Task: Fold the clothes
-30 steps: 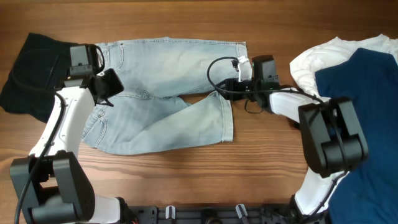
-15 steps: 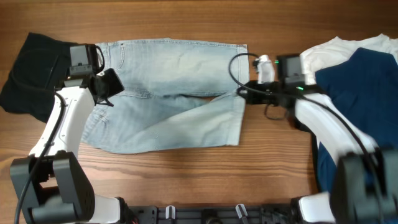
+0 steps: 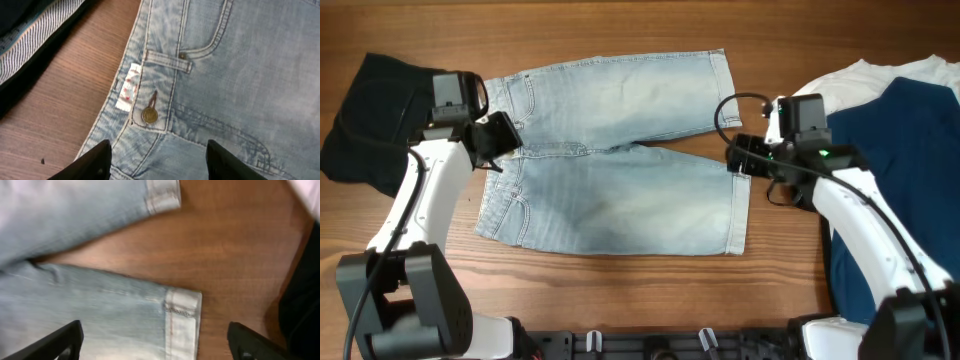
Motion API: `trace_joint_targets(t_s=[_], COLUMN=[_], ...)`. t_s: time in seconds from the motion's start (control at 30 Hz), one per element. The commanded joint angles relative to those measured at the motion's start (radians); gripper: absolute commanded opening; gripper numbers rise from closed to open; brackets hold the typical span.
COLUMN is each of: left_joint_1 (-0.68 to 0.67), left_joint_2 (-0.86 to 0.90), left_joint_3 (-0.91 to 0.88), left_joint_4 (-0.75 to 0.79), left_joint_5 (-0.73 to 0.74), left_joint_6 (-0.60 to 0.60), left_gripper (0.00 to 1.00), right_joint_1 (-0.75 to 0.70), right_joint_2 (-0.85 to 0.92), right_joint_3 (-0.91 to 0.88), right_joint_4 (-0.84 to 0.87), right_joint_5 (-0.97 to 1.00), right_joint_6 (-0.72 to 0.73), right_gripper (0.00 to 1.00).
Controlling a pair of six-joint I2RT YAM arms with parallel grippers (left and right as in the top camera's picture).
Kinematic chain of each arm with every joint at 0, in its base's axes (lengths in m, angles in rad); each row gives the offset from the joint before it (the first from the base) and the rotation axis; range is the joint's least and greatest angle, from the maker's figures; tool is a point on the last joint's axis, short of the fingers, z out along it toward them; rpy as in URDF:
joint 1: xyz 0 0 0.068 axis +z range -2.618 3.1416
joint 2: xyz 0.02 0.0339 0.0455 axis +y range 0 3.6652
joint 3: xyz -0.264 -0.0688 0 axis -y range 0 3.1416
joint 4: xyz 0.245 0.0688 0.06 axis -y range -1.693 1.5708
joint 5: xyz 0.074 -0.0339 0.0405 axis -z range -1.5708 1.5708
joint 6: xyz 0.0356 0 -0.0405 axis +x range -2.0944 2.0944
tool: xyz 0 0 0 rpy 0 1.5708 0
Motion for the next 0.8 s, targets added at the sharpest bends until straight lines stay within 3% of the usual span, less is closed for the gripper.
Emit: trace_joint_targets(t_s=[0.0,0.13,0.2,0.33,0.43,0.5,0.53,0.57,0.6,0.7,0.77], left_joint_1=[0.002,0.002,0.002,0.002,0.002,0.002,0.002,0.002,0.002,0.002,0.002], left_joint_2=[-0.006,-0.006,-0.006,-0.006,-0.006,-0.006,-0.006,-0.006,-0.006,-0.006,-0.006], left_joint_3=[-0.003,-0.003,-0.003,-0.003,-0.003,-0.003,-0.003,-0.003,-0.003,-0.003,-0.003], left_joint_4=[-0.026,-0.079,-0.111,-0.182,-0.23,-0.257,-0.264,-0.27,-0.274,-0.271,-0.269], left_joint_5=[-0.01,-0.01,-0.01,-0.01,-0.01,-0.014,-0.019,-0.03,-0.042,-0.059,-0.059], left_joint_6=[0.009,0.009,0.008,0.008,0.008,0.009,0.009,0.008,0.008,0.008,0.008], left_gripper=[0.66,0.63,0.6,0.56,0.57,0.57,0.57,0.57,0.57,0.6,0.61], right_joint_1=[-0.004,-0.004,-0.004,-0.005,-0.004,-0.004,-0.004,-0.004,-0.005,-0.006,-0.022], right_joint_2=[0.072,0.134,0.152,0.185,0.228,0.276,0.303,0.33,0.361,0.449,0.483], right_joint_3=[-0.001,-0.006,-0.006,-0.006,-0.006,-0.006,-0.006,-0.006,-0.006,-0.005,-0.005], right_joint_4=[-0.069,-0.196,-0.217,-0.094,0.012,0.052,0.067,0.08,0.095,0.164,0.225], right_joint_5=[-0.018,-0.086,-0.084,-0.051,-0.015,-0.015,-0.014,-0.015,-0.011,-0.009,0.016], right_joint_6=[0.021,0.024,0.023,0.059,0.12,0.127,0.127,0.128,0.133,0.178,0.239], right_gripper=[0.87,0.67,0.63,0.52,0.32,0.31,0.42,0.45,0.4,0.09,0.05])
